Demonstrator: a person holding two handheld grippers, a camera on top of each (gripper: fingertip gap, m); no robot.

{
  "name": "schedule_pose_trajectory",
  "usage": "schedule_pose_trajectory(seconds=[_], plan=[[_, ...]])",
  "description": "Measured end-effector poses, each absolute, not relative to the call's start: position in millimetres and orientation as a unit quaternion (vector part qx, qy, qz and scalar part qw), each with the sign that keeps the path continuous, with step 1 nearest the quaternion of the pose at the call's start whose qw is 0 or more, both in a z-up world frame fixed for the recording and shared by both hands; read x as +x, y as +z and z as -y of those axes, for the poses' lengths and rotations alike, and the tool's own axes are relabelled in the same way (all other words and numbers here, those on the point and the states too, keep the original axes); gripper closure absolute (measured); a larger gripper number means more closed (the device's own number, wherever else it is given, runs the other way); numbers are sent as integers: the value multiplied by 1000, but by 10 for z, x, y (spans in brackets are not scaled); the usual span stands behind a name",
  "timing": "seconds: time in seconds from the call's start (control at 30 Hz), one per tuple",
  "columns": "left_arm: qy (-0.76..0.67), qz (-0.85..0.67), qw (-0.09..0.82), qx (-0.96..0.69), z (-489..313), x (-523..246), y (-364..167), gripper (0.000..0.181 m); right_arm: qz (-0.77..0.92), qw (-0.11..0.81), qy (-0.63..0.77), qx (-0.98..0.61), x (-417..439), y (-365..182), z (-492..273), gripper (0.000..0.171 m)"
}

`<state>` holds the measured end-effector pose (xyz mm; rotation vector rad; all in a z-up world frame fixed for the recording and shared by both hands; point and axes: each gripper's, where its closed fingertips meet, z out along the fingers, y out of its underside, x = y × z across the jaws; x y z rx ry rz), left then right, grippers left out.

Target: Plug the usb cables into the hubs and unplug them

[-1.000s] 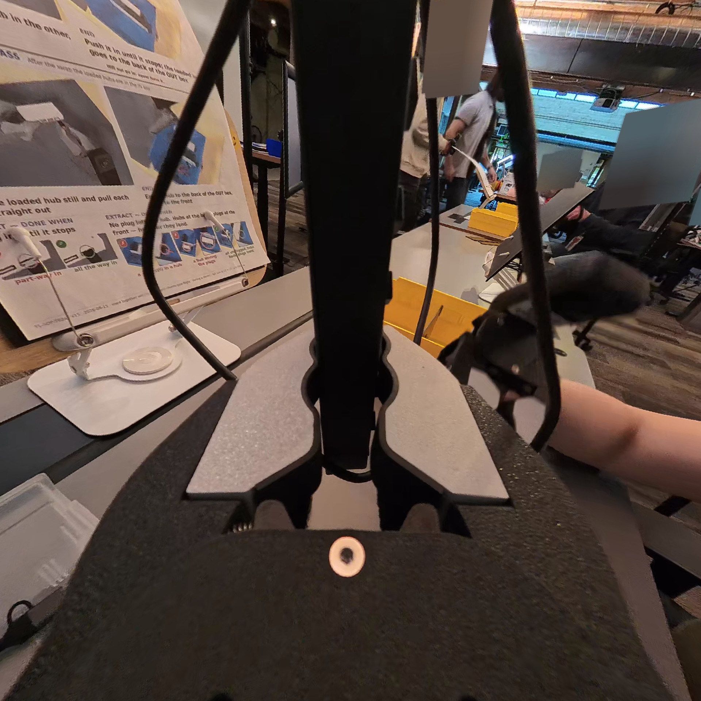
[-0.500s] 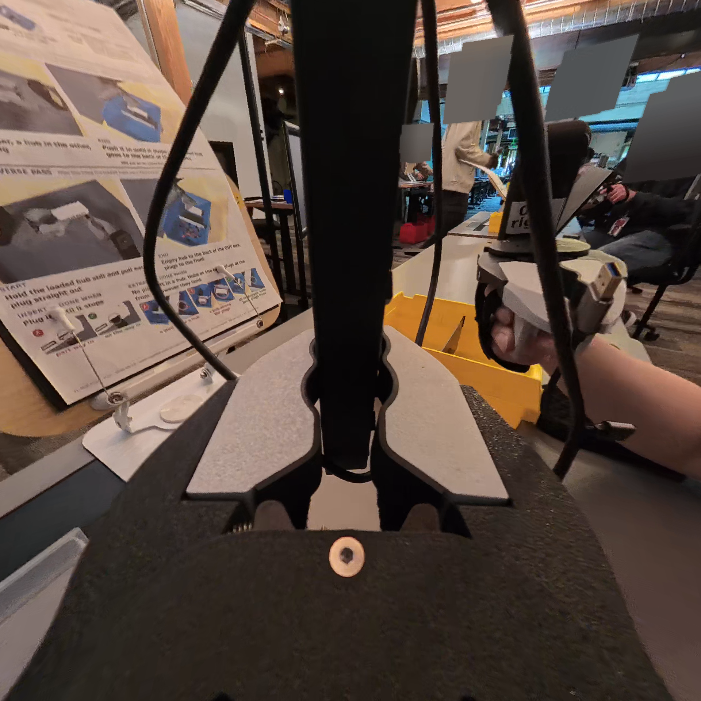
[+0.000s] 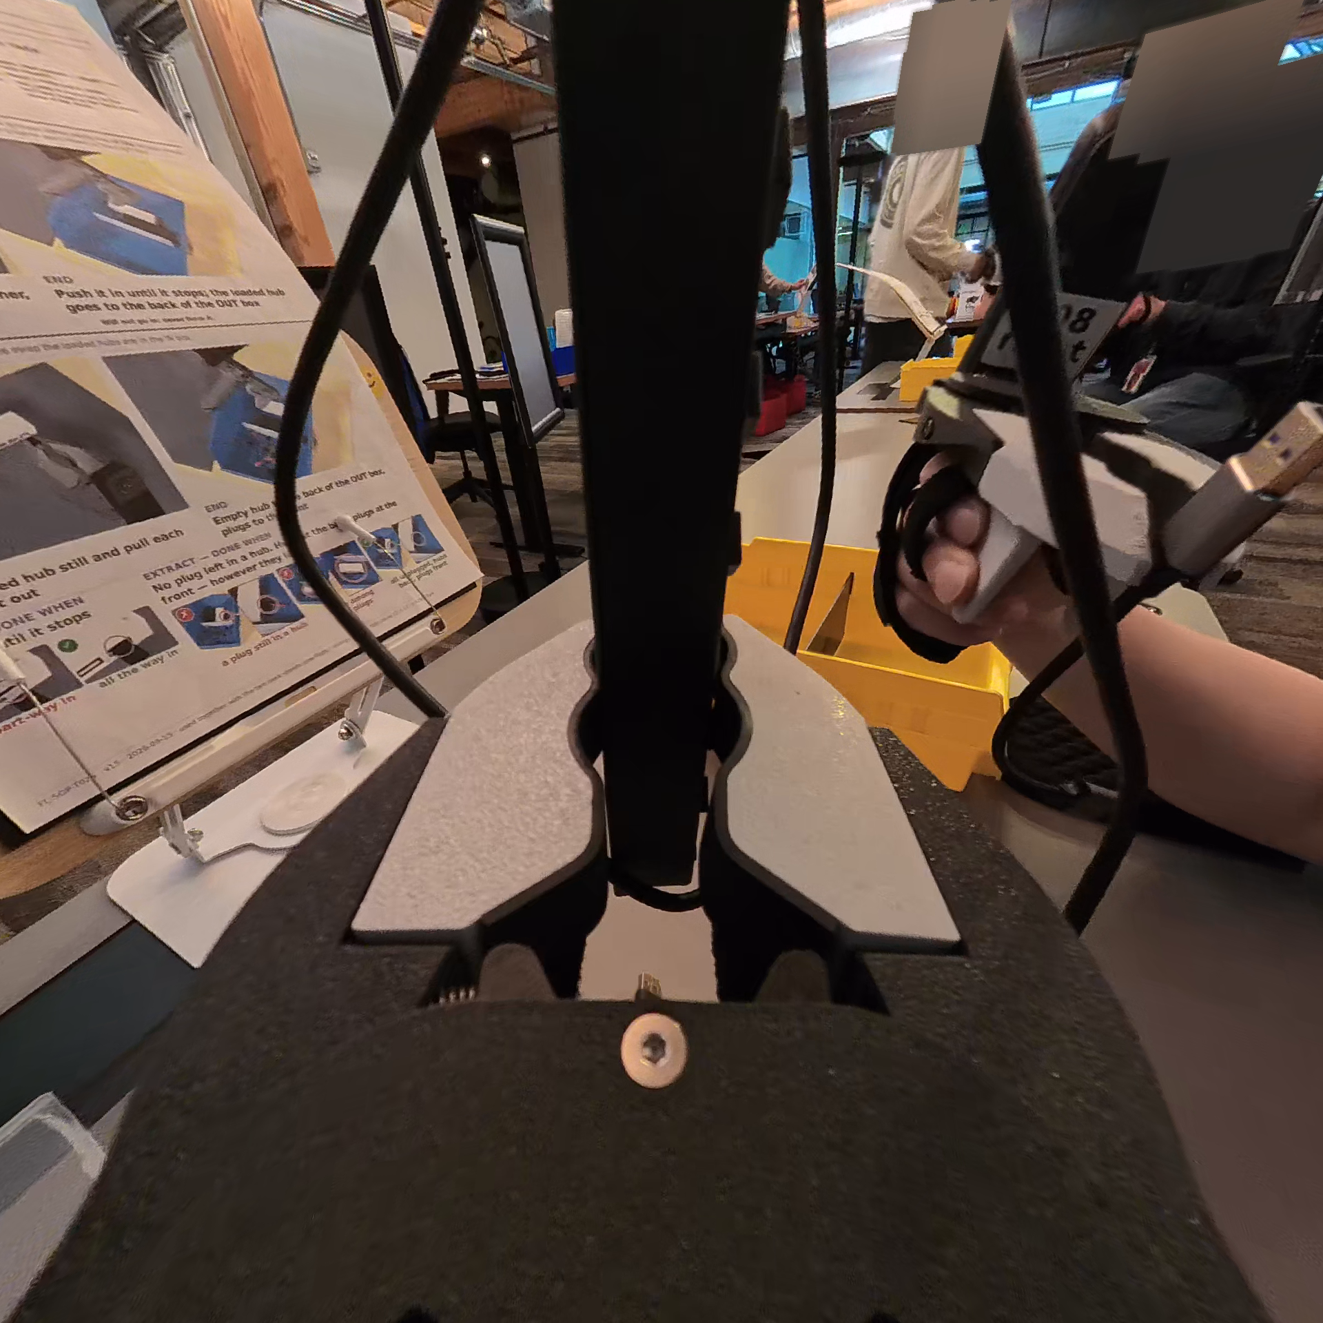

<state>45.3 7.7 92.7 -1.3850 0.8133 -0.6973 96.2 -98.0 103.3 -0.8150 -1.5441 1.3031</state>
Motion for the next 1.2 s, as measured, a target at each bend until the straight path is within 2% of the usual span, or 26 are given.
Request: schedule_pose_trajectory(seconds=[0.3,0.73,1.2], plan=[[-302,-356,645,-606,-87,465,917,155,564,428,571,-415,851,1055,771,163],[-257,-362,668,-597,-119,463,898,155,449,308,626,-558,713,1037,639,163],[-186,-429,672,-573,-43,586,804,155,390,232,652,-607,734,907,530,163]])
